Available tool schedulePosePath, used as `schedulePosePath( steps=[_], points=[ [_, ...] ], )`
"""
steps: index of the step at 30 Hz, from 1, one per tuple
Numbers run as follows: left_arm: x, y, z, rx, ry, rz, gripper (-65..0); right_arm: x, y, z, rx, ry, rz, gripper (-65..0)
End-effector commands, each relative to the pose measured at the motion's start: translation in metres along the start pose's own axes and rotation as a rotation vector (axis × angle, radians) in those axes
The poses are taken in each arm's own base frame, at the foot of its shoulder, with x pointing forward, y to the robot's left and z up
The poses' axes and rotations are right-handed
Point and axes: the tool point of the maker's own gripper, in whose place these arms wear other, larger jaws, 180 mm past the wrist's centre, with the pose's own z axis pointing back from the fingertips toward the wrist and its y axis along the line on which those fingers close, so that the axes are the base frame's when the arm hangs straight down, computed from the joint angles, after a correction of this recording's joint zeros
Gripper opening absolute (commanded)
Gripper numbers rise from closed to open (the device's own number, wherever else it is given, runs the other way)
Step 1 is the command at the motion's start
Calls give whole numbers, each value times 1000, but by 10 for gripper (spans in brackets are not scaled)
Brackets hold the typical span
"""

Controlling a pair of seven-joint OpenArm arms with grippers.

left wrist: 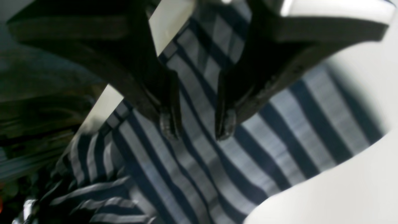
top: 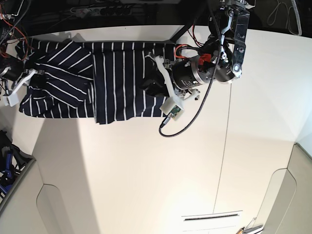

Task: Fold the T-shirt properly
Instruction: 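Drag the folded shirt toward the right arm's base with the right gripper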

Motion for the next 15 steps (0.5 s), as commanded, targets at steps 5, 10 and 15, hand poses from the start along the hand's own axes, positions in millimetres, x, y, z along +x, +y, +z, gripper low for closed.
schedulePosePath(
  steps=[5, 10, 15],
  points=[
    [10, 1, 5, -3, -36, -25, -455, 48, -36, 46, -82, -122, 30, -650],
    [9, 9, 9, 23, -41, -6, -455, 76, -53, 77, -114, -174, 27, -650],
    [-2, 21, 16, 59, -33, 37, -455, 103, -48, 93, -126, -224, 76, -650]
  ],
)
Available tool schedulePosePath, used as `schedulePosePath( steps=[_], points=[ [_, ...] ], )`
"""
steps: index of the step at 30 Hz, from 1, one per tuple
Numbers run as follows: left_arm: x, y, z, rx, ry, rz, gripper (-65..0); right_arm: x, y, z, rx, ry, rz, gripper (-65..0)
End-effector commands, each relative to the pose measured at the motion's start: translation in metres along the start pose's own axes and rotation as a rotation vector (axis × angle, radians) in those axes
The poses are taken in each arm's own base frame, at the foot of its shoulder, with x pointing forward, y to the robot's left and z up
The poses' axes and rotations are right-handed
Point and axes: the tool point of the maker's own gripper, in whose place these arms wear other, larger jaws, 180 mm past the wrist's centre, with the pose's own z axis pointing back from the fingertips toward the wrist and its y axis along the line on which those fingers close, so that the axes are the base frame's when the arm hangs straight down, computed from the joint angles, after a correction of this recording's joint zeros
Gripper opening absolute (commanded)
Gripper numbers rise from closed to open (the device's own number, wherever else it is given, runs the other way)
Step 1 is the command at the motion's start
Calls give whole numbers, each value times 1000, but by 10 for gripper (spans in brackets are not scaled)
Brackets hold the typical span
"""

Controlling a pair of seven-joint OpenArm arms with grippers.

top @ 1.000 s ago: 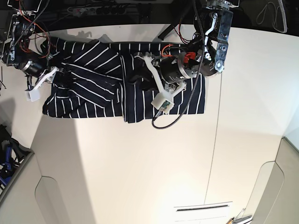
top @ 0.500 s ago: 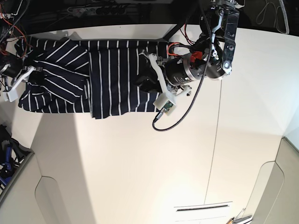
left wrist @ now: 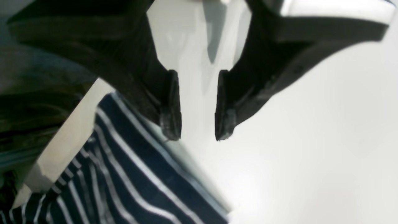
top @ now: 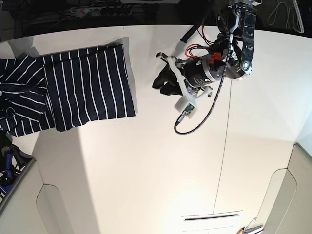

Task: Fold the T-shirt properly
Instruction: 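Drag the folded shirt toward the right arm's base with the right gripper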

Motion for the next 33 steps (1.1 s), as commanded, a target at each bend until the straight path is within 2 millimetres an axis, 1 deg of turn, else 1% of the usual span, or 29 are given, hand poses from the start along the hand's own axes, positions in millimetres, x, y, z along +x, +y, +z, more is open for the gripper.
schedulePosePath(
  steps=[1, 4, 8, 12, 15, 17, 19, 22, 27, 32, 33],
  points=[
    [10, -4, 3, -16, -46, -2, -455, 28, 0, 13, -9, -70, 52, -650],
    [3, -7, 3, -20, -39, 12, -455, 42, 15, 19, -9, -105, 117, -650],
    [2, -7, 3, -20, -40, 15, -455, 53, 48, 24, 12, -156, 196, -650],
    [3, -7, 3, -20, -44, 15, -455, 54, 87, 24, 39, -206, 249, -650],
    [3, -7, 3, -20, -46, 15, -455, 48, 112, 15, 64, -200, 285, -650],
    [4, -7, 3, -20, -51, 16, -455, 40, 129, 1, 95, -170, 311, -650],
    [4, -7, 3, -20, -50, 15, -455, 27, 146, -14, 117, -115, 353, -650],
    [4, -7, 3, -20, -51, 16, -455, 8, 177, -35, 164, -46, 428, -650],
    [4, -7, 3, -20, -51, 16, -455, -21, 232, -58, 264, 32, 543, -650],
    [6, -10, 3, -35, -60, 26, -455, -56, 261, -72, 279, 131, 709, -650],
    [6, -11, 3, -41, -64, 30, -455, -61, 266, -75, 284, 143, 733, -622]
  ],
)
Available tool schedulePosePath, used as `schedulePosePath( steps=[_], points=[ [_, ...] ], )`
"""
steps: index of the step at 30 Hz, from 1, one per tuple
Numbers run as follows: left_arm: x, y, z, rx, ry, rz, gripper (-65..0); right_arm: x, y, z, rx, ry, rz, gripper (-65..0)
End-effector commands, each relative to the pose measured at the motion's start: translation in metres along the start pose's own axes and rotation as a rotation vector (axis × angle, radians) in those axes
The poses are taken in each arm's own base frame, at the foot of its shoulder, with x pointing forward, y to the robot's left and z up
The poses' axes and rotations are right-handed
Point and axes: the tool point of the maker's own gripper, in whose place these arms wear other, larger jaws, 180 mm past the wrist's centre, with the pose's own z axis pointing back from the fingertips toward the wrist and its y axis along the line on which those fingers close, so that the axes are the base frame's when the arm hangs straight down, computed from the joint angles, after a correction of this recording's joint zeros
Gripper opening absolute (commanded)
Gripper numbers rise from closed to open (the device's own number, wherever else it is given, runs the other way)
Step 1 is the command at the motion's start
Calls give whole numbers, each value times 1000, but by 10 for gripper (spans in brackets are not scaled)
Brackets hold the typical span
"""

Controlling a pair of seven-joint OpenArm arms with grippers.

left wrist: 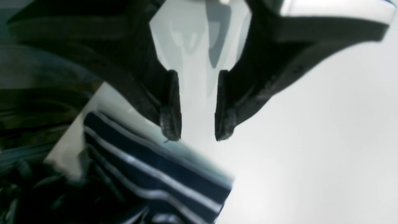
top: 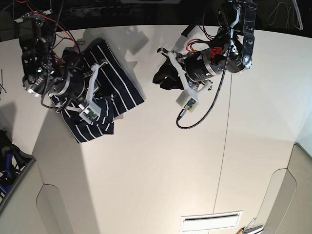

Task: Fold the T-shirt properly
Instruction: 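Drag the folded shirt toward the right arm's base with the right gripper, then press and flatten the folded shirt with the right gripper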

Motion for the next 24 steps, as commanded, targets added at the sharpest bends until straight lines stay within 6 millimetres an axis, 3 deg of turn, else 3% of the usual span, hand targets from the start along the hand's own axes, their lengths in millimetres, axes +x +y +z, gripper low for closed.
schedulePosePath(
  steps=[1, 4, 6, 11, 17, 24],
  points=[
    [14, -5, 2, -22, -52, -8, -455, 11, 1, 0, -5, -34, 24, -536],
    [16, -7, 2, -31, -64, -2, -455, 11, 18, -11, 15, -21, 94, -301],
    [16, -7, 2, -31, -64, -1, -455, 13, 31, -16, 32, -18, 141, -242],
    [16, -7, 2, -32, -65, -1, -455, 14, 48, -24, 28, 2, 254, -243],
    [30, -28, 7, -136, -124, -21, -455, 17, 42, -24, -5, 7, 303, -243],
    [50, -34, 21, -129, -184, -71, -455, 26, 32, -22, -39, 0, 325, -243]
  ],
)
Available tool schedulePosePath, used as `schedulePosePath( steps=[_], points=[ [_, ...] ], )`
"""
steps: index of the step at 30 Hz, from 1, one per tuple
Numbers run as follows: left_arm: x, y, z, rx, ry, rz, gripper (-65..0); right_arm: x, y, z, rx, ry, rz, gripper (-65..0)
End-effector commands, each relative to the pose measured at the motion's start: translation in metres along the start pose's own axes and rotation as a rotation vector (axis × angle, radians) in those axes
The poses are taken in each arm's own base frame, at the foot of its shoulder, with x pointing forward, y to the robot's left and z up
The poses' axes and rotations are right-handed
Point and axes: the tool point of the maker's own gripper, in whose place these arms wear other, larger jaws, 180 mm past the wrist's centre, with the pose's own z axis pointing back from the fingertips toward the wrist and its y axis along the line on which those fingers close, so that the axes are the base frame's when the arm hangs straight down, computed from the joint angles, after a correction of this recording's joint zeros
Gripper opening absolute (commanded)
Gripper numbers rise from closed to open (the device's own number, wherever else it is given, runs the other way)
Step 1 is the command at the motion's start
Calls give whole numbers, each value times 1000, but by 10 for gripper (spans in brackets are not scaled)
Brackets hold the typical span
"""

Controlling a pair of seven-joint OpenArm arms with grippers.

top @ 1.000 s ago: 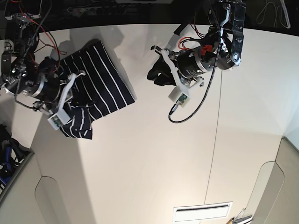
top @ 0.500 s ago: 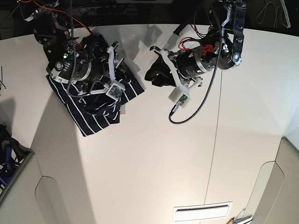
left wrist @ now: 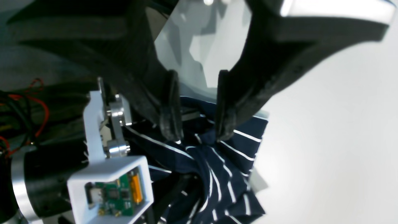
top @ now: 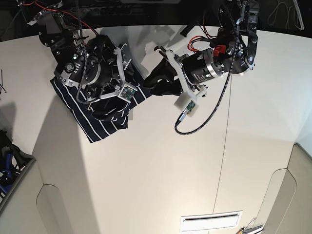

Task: Fold the T-shirt properly
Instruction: 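Press and flatten the folded shirt with the right gripper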

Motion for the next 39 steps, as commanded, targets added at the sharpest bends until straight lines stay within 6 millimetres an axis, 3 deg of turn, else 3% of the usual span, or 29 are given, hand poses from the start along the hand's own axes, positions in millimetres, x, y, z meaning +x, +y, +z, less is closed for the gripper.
schedulePosePath(
  steps=[1, 7, 16, 32, 39],
  points=[
    [15, -4, 3, -15, -55, -18, -455, 11, -15, 6, -38, -32, 15, -243],
    [17, 12, 11, 35, -69, -5, -455, 20, -34, 11, -74, -49, 32, -243],
    [9, 28, 25, 95, -68, 27, -455, 48, -37, 19, -47, -124, 72, -243],
    [8, 25, 25, 77, -67, 6, -455, 72, 4, 18, 122, -220, 34, -243],
    [25, 31, 40, 109, -126, -7, -455, 90, 15, 26, 178, -287, -12, -243]
  ],
)
